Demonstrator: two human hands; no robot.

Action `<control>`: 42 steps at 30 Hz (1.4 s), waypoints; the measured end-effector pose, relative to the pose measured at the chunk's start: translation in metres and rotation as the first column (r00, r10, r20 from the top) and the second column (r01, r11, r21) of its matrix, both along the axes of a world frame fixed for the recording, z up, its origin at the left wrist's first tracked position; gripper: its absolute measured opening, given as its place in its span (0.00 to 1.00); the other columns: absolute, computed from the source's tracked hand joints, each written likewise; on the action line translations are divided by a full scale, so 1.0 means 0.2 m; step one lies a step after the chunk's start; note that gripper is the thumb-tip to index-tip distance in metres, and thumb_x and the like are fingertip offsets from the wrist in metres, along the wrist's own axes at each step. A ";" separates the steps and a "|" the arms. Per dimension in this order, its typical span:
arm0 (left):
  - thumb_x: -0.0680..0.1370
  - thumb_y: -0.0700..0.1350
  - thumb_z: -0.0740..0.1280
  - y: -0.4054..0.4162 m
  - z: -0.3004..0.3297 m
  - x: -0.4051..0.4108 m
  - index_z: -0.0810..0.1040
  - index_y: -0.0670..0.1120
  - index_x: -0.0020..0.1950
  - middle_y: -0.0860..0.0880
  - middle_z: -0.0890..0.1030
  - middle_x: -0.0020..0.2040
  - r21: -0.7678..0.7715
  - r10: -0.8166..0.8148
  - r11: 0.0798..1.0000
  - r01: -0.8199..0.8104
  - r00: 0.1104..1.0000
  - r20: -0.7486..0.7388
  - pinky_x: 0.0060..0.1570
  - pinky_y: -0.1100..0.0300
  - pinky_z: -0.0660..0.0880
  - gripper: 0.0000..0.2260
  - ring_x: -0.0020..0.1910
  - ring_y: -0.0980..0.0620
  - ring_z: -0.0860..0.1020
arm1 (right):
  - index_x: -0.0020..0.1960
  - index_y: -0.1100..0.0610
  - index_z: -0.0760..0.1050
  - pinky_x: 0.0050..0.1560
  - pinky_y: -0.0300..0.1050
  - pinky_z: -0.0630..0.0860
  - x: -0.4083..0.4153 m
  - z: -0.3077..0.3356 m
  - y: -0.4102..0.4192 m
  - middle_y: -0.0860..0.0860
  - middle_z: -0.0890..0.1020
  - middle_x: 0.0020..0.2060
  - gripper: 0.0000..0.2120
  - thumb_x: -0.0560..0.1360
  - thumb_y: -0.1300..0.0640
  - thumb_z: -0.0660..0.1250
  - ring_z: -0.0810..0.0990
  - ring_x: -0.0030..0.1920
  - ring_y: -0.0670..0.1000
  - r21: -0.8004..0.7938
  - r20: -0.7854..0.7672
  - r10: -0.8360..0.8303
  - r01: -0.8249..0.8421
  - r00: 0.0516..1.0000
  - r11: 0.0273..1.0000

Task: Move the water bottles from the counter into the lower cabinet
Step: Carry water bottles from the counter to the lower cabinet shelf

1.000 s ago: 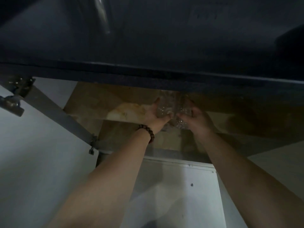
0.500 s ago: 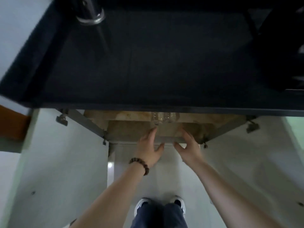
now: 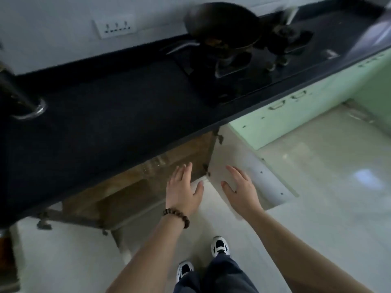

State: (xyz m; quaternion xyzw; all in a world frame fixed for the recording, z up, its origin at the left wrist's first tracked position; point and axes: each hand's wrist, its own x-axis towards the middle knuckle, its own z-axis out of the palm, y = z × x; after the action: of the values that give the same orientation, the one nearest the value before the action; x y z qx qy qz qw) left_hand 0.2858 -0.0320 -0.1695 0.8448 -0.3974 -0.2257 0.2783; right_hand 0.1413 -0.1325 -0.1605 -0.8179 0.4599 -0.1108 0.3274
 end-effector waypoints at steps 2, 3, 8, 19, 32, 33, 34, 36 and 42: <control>0.80 0.55 0.60 -0.12 0.05 -0.09 0.56 0.50 0.78 0.50 0.59 0.78 -0.029 -0.087 0.996 0.086 0.996 -0.015 0.75 0.47 0.55 0.28 0.78 0.52 0.52 | 0.72 0.52 0.66 0.69 0.47 0.62 -0.15 0.05 -0.04 0.49 0.69 0.70 0.24 0.76 0.53 0.64 0.65 0.71 0.52 -0.021 0.028 -0.124 0.124 0.992 0.992; 0.80 0.54 0.60 -0.18 0.07 -0.15 0.56 0.50 0.78 0.50 0.58 0.78 -0.042 -0.135 0.990 0.134 0.990 -0.027 0.75 0.47 0.55 0.28 0.78 0.52 0.52 | 0.71 0.53 0.66 0.69 0.48 0.63 -0.22 0.07 -0.06 0.49 0.69 0.70 0.24 0.76 0.54 0.64 0.65 0.71 0.53 -0.020 0.042 -0.195 0.196 0.980 0.980; 0.79 0.52 0.63 -0.45 0.14 -0.52 0.58 0.47 0.78 0.47 0.61 0.77 -0.116 -0.346 0.933 0.341 0.938 -0.022 0.75 0.50 0.55 0.29 0.77 0.50 0.55 | 0.69 0.54 0.69 0.64 0.42 0.66 -0.67 0.14 -0.14 0.50 0.69 0.70 0.22 0.76 0.55 0.66 0.69 0.68 0.52 -0.004 0.142 -0.533 0.539 0.834 0.842; 0.77 0.50 0.64 -1.04 0.16 -1.54 0.64 0.41 0.75 0.41 0.68 0.73 -0.121 -0.605 0.792 0.599 0.796 -0.024 0.73 0.53 0.57 0.29 0.74 0.43 0.62 | 0.66 0.57 0.72 0.65 0.37 0.59 -1.66 0.10 -0.37 0.52 0.72 0.67 0.20 0.75 0.57 0.67 0.68 0.69 0.50 0.113 0.242 -0.843 0.849 0.480 0.516; 0.78 0.47 0.66 -1.81 0.16 -2.43 0.63 0.43 0.75 0.42 0.67 0.73 -0.150 -0.597 0.798 0.583 0.799 -0.071 0.73 0.52 0.58 0.28 0.74 0.44 0.61 | 0.65 0.57 0.72 0.62 0.34 0.60 -2.55 0.10 -1.17 0.53 0.73 0.65 0.18 0.75 0.57 0.67 0.69 0.67 0.50 0.148 0.267 -0.870 0.875 0.414 0.462; 0.78 0.47 0.66 -1.87 0.16 -2.45 0.63 0.43 0.75 0.42 0.67 0.73 -0.148 -0.593 0.801 0.580 0.802 -0.069 0.73 0.51 0.59 0.28 0.74 0.44 0.61 | 0.65 0.57 0.72 0.62 0.35 0.60 -2.58 0.10 -1.23 0.53 0.74 0.65 0.18 0.75 0.58 0.67 0.69 0.67 0.50 0.154 0.273 -0.870 0.874 0.410 0.461; 0.78 0.47 0.66 -1.93 0.16 -2.47 0.63 0.43 0.75 0.42 0.67 0.73 -0.148 -0.586 0.806 0.573 0.808 -0.067 0.73 0.51 0.59 0.28 0.74 0.44 0.62 | 0.65 0.57 0.72 0.62 0.35 0.60 -2.60 0.10 -1.29 0.53 0.74 0.65 0.18 0.75 0.58 0.67 0.69 0.67 0.51 0.159 0.279 -0.868 0.872 0.410 0.463; 0.77 0.47 0.66 -2.05 0.16 -2.50 0.63 0.43 0.75 0.42 0.68 0.73 -0.150 -0.568 0.819 0.554 0.821 -0.065 0.72 0.49 0.61 0.28 0.73 0.44 0.63 | 0.64 0.57 0.73 0.63 0.36 0.60 -2.63 0.09 -1.41 0.53 0.74 0.65 0.18 0.75 0.58 0.67 0.70 0.67 0.51 0.164 0.293 -0.861 0.865 0.417 0.474; 0.77 0.46 0.67 -2.54 0.12 -2.60 0.64 0.44 0.75 0.42 0.68 0.73 -0.157 -0.522 0.847 0.508 0.850 -0.069 0.73 0.52 0.59 0.27 0.74 0.45 0.62 | 0.64 0.58 0.73 0.62 0.37 0.61 -2.72 0.04 -1.93 0.54 0.75 0.64 0.17 0.75 0.59 0.67 0.70 0.66 0.52 0.167 0.292 -0.845 0.846 0.448 0.507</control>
State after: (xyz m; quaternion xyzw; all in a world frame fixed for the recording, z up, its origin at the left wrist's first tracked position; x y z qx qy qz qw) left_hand -0.2339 -0.5396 -0.1462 0.6730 -0.6078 -0.3110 0.2844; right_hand -0.4023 -0.5175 -0.1531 -0.4492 0.7416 -0.3972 0.3009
